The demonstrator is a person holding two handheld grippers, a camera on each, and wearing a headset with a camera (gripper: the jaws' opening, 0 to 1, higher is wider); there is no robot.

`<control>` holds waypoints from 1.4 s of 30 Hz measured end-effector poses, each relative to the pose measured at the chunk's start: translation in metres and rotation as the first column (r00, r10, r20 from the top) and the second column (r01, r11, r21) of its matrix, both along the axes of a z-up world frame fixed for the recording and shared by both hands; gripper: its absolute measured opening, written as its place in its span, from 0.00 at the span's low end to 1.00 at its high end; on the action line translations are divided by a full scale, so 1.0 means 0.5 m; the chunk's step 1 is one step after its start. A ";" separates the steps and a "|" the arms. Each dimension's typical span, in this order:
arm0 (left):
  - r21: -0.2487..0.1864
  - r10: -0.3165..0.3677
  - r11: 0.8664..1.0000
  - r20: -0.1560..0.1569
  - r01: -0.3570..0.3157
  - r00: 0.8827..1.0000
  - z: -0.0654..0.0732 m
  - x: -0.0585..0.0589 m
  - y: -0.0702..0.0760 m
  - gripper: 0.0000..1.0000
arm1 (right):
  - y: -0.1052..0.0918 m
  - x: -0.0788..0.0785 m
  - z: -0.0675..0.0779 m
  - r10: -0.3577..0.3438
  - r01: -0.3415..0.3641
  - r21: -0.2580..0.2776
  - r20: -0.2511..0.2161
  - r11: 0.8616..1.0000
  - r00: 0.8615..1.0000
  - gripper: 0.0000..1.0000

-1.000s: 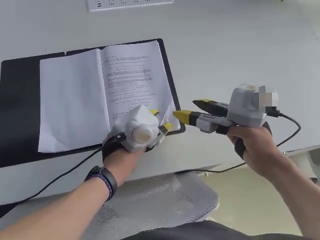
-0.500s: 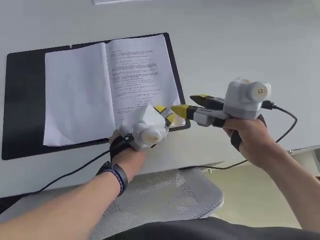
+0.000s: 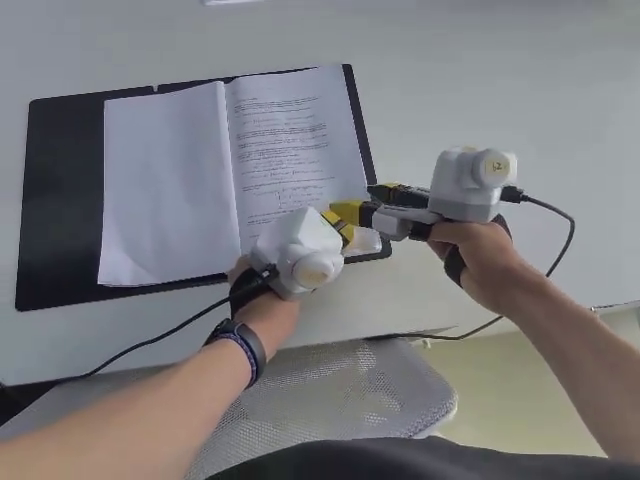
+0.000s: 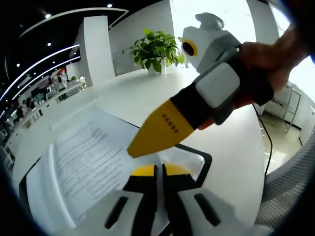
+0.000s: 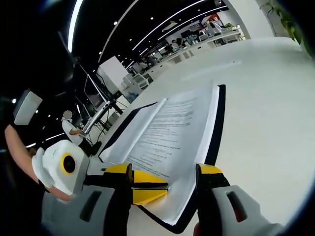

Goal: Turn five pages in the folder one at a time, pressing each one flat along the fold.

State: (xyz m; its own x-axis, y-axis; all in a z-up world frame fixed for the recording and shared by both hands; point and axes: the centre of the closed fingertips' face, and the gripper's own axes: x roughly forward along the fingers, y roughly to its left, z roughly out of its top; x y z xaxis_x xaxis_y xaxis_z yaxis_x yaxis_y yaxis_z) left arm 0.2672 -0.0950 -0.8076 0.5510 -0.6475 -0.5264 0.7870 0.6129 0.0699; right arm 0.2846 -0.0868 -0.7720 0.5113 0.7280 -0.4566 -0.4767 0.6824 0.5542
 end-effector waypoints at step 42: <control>-0.095 0.017 0.995 -0.203 -0.037 0.979 0.012 -0.016 0.012 0.20 | -0.010 0.018 -0.018 -0.117 0.124 0.072 -0.098 0.990 0.988 0.00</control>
State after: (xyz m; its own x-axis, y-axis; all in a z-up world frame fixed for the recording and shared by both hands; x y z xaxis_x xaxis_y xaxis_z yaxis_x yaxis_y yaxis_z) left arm 0.2592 -0.0891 -0.8017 0.4576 -0.6880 -0.5633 0.7621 0.6298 -0.1502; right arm 0.2934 -0.0919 -0.7809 0.5553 0.6987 -0.4512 -0.3370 0.6849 0.6460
